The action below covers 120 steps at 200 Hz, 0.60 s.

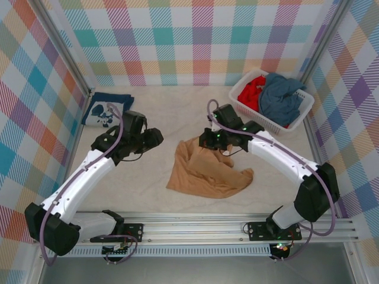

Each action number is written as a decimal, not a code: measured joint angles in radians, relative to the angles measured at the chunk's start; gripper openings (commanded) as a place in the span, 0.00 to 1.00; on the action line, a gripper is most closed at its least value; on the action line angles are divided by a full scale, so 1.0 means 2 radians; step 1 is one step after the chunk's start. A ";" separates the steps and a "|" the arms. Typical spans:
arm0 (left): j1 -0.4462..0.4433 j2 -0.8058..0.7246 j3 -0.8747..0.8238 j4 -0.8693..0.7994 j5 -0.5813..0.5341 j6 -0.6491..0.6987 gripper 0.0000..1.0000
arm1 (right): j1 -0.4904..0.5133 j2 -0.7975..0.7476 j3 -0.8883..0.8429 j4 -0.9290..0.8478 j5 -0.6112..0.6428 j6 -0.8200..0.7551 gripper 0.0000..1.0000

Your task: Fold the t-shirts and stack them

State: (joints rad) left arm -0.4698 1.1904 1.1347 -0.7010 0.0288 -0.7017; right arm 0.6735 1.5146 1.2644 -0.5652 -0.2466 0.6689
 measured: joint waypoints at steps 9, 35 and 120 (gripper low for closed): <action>0.000 0.006 0.000 0.000 0.004 -0.001 0.48 | 0.015 0.015 0.001 0.002 -0.004 -0.002 0.00; 0.000 0.029 0.000 0.011 0.018 -0.001 0.48 | 0.039 0.034 -0.013 -0.009 0.002 -0.006 0.00; -0.040 0.190 0.071 0.039 0.060 0.007 0.47 | -0.080 0.001 -0.087 -0.038 -0.015 -0.024 0.00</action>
State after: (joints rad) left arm -0.5491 1.5696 1.2766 -0.6235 0.1490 -0.6876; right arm 0.5137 1.5162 1.0897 -0.6403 -0.2764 0.6212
